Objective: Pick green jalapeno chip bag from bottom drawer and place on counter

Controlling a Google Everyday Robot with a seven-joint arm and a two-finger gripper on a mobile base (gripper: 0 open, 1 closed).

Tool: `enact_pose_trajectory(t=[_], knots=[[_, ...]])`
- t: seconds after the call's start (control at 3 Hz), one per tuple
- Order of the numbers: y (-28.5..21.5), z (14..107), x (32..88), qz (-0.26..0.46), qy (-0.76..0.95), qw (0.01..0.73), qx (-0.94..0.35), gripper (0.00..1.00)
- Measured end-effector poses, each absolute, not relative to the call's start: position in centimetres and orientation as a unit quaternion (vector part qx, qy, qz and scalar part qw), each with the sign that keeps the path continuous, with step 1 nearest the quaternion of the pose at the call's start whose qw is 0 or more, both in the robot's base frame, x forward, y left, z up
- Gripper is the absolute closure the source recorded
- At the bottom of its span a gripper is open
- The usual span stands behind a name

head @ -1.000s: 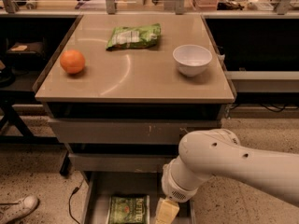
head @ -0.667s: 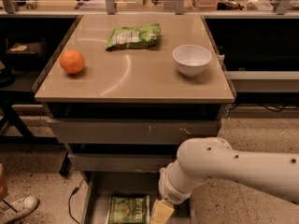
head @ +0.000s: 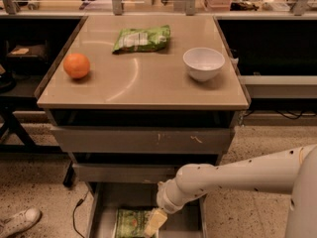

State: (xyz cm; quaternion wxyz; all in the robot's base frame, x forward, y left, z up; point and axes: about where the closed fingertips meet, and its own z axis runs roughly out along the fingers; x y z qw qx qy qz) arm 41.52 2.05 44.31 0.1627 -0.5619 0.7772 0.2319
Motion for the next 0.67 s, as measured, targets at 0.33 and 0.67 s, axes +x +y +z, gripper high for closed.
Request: enact_pose_trajectory(t=[0.33,0.67], knots=[[2.2,43.7,41.5,0.236,0.778,0.162,-0.56,0.0],[2.9,42.1,41.6,0.261,0.772,0.165,-0.555,0.0]])
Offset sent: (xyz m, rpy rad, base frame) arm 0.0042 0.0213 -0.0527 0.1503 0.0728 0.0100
